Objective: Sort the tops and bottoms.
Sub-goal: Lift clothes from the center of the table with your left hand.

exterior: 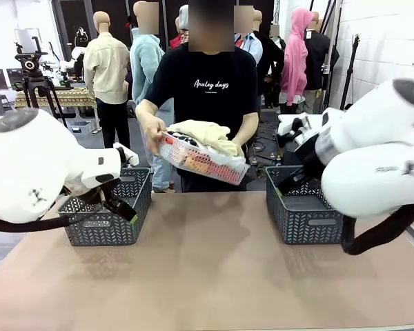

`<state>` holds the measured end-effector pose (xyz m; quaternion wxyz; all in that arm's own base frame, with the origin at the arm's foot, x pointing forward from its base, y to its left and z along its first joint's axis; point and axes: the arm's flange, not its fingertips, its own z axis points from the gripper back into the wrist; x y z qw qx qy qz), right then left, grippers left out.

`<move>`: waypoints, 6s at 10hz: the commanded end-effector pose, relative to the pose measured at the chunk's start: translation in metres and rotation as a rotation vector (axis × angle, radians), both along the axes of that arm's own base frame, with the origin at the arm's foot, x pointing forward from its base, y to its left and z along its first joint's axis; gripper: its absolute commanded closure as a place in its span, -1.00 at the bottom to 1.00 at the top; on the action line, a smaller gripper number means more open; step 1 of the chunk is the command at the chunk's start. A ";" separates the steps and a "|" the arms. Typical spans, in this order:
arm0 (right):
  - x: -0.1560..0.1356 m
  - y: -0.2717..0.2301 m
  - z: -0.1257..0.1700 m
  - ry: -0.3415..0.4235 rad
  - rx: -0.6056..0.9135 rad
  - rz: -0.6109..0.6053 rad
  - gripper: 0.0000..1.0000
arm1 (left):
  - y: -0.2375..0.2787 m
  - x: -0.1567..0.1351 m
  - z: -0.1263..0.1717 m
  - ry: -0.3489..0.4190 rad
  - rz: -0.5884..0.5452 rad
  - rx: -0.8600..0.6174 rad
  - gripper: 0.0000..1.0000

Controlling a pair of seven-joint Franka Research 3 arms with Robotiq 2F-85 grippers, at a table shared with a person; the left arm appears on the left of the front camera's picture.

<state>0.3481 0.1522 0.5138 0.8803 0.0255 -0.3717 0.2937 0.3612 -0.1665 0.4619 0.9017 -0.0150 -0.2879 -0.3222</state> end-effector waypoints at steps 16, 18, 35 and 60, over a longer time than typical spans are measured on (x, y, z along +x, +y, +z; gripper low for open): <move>-0.068 -0.101 0.089 -0.010 0.189 -0.097 -1.00 | 0.106 -0.106 0.146 -0.117 0.016 -0.156 -1.00; -0.068 -0.101 0.089 -0.010 0.189 -0.097 -1.00 | 0.106 -0.106 0.146 -0.117 0.016 -0.156 -1.00; -0.068 -0.101 0.089 -0.010 0.189 -0.097 -1.00 | 0.106 -0.106 0.146 -0.117 0.016 -0.156 -1.00; -0.068 -0.101 0.089 -0.010 0.189 -0.097 -1.00 | 0.046 -0.036 0.122 -0.021 -0.003 -0.177 -1.00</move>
